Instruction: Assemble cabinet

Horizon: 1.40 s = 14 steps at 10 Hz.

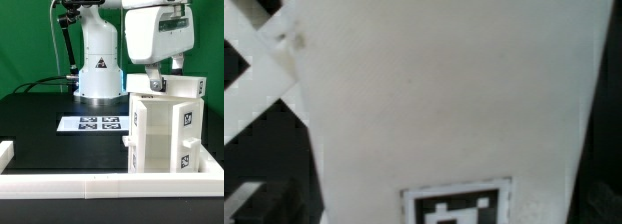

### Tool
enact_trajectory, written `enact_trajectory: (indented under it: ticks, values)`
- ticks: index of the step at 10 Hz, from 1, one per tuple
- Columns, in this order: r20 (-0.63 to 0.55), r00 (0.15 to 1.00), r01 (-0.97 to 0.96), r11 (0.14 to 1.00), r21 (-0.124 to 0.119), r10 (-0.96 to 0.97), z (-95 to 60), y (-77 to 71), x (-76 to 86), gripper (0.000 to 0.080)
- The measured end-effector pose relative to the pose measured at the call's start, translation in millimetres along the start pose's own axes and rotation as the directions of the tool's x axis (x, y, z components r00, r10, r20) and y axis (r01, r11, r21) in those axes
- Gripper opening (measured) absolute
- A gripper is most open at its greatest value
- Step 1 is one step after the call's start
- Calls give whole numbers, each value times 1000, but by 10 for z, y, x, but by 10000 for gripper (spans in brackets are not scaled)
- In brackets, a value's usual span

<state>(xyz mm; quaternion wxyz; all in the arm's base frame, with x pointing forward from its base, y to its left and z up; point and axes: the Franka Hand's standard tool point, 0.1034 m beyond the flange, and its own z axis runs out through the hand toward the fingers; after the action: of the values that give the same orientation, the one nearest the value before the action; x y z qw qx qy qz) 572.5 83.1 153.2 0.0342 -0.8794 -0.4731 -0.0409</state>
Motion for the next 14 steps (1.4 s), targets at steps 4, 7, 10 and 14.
enact_trajectory:
  ticks: [4, 7, 10, 14]
  values:
    - [2, 1000, -16, 1000, 2, 16, 13, -1, -15, 706]
    - [2, 998, -59, 998, 2, 59, 12, 0, -15, 564]
    - [-9, 945, -326, 945, -3, 326, 12, -2, -15, 564]
    - [-24, 779, -626, 779, -5, 626, 17, -5, -2, 564]
